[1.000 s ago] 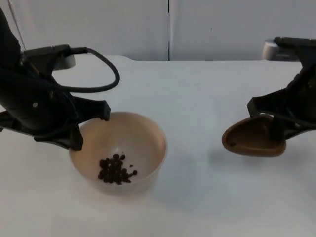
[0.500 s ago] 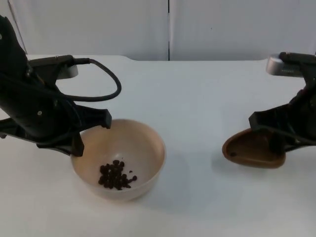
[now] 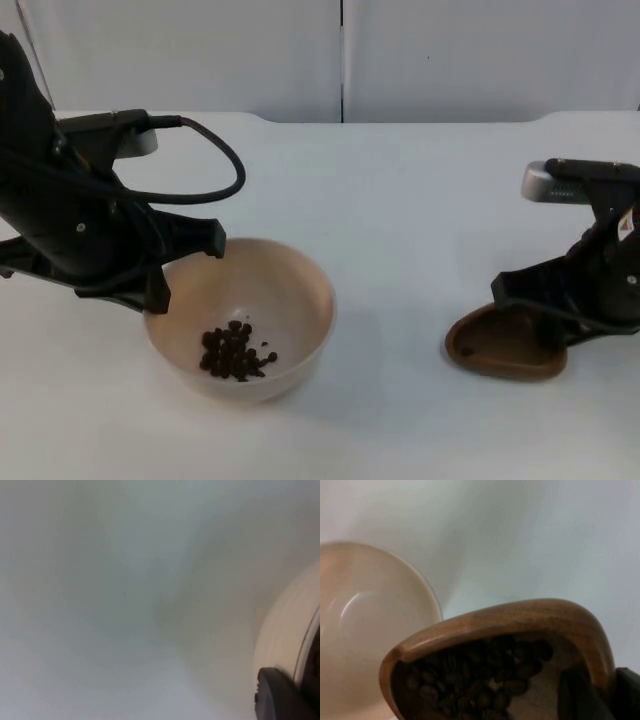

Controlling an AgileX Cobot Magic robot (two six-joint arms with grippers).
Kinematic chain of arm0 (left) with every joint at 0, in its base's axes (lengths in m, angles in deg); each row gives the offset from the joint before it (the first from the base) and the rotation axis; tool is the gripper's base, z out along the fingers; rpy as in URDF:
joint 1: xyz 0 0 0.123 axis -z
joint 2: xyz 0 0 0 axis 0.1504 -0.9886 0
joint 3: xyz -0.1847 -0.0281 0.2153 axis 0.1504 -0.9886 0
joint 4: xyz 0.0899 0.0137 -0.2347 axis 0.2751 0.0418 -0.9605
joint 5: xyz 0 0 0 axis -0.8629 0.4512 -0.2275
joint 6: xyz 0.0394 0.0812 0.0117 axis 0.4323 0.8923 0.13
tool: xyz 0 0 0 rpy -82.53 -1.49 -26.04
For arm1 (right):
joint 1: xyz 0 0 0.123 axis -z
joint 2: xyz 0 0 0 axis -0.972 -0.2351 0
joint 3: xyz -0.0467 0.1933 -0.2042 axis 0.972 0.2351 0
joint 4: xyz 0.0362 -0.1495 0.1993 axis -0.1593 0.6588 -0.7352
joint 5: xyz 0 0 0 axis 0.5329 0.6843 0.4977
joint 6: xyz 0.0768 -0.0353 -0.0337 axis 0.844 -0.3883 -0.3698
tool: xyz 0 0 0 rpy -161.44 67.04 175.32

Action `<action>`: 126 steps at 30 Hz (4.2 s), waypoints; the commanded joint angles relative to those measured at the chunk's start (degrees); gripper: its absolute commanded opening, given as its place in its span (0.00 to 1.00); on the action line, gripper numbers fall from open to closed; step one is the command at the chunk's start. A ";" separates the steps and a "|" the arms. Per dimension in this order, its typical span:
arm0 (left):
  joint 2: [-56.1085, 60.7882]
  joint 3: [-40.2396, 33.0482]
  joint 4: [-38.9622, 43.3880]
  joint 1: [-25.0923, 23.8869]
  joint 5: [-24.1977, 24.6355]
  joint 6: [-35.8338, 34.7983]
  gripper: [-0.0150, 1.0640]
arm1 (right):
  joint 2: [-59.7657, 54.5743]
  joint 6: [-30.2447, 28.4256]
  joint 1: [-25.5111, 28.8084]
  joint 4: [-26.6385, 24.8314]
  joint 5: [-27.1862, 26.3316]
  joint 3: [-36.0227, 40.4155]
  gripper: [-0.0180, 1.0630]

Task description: Pick up the bowl with the left hand and pour the coffee beans from the cup into the bowl with the right hand.

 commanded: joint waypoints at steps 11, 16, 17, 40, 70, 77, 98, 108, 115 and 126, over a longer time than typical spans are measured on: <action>0.02 -0.20 0.08 -0.09 -1.48 -0.28 0.01 | -0.83 0.68 0.33 -0.12 -1.18 0.12 0.03; 0.02 -0.20 0.58 -0.09 -1.20 -0.17 0.01 | -0.83 0.68 0.33 -0.12 -1.27 0.12 0.12; 0.02 -0.20 1.45 -0.09 -1.20 -0.05 0.01 | -0.83 0.68 0.33 -0.12 -1.27 0.12 0.15; 0.02 -0.20 0.97 -0.09 -1.04 0.19 0.98 | -0.73 1.06 0.33 -0.12 -3.08 0.02 0.63; 38.21 -0.20 1.37 -0.09 -3.18 0.64 0.98 | 53.67 -9.04 0.33 1.43 5.91 -0.07 0.63; 40.53 -0.20 1.37 -0.09 -2.73 0.64 0.98 | 58.31 -9.70 0.33 1.43 7.26 -0.07 0.63; 48.38 -1.00 1.37 -0.09 3.22 6.41 0.98 | 66.57 -12.12 0.33 1.42 15.26 0.17 0.63; 52.07 -1.53 1.37 -0.09 6.21 7.49 0.98 | 73.11 -13.12 0.33 1.42 15.30 7.37 0.63; 58.94 -9.86 0.97 -0.09 4.23 9.36 0.98 | 78.83 -13.12 0.33 1.42 15.59 12.50 0.63; 73.92 -15.93 2.56 -0.09 10.10 9.36 0.98 | 87.40 -14.97 0.33 1.31 22.79 14.03 0.63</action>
